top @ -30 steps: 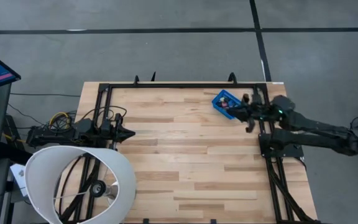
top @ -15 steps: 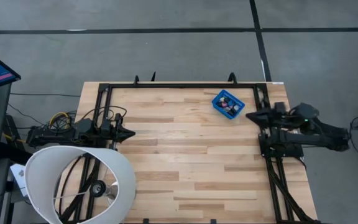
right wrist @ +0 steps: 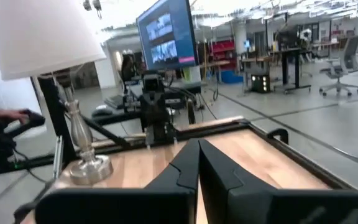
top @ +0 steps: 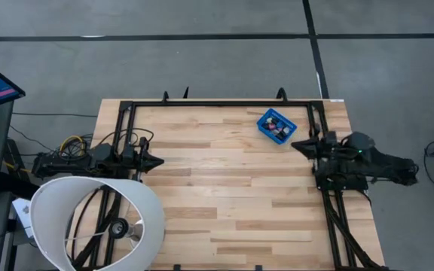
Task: Pick & Place Nail Polish
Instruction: Return to Home Position
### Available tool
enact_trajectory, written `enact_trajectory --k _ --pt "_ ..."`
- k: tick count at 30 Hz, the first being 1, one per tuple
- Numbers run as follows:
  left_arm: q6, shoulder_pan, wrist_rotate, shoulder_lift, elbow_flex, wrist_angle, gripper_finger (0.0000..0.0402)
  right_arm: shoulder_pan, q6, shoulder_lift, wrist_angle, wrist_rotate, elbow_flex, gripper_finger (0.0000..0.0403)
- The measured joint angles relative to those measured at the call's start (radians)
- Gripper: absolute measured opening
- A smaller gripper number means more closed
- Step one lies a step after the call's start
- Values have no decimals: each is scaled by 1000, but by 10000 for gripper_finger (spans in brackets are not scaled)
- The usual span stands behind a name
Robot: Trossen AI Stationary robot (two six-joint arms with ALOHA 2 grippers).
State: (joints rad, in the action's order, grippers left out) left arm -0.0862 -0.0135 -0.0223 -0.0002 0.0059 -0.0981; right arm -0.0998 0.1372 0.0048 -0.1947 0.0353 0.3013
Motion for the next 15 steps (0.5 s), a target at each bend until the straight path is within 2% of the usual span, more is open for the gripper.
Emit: enact_trajectory --k 8,15 --pt "0 0 0 0 0 0 11 0 77 -1 407 2 -293 0" --pt "0 0 0 0 0 0 11 1 34 -1 295 11 -294 0"
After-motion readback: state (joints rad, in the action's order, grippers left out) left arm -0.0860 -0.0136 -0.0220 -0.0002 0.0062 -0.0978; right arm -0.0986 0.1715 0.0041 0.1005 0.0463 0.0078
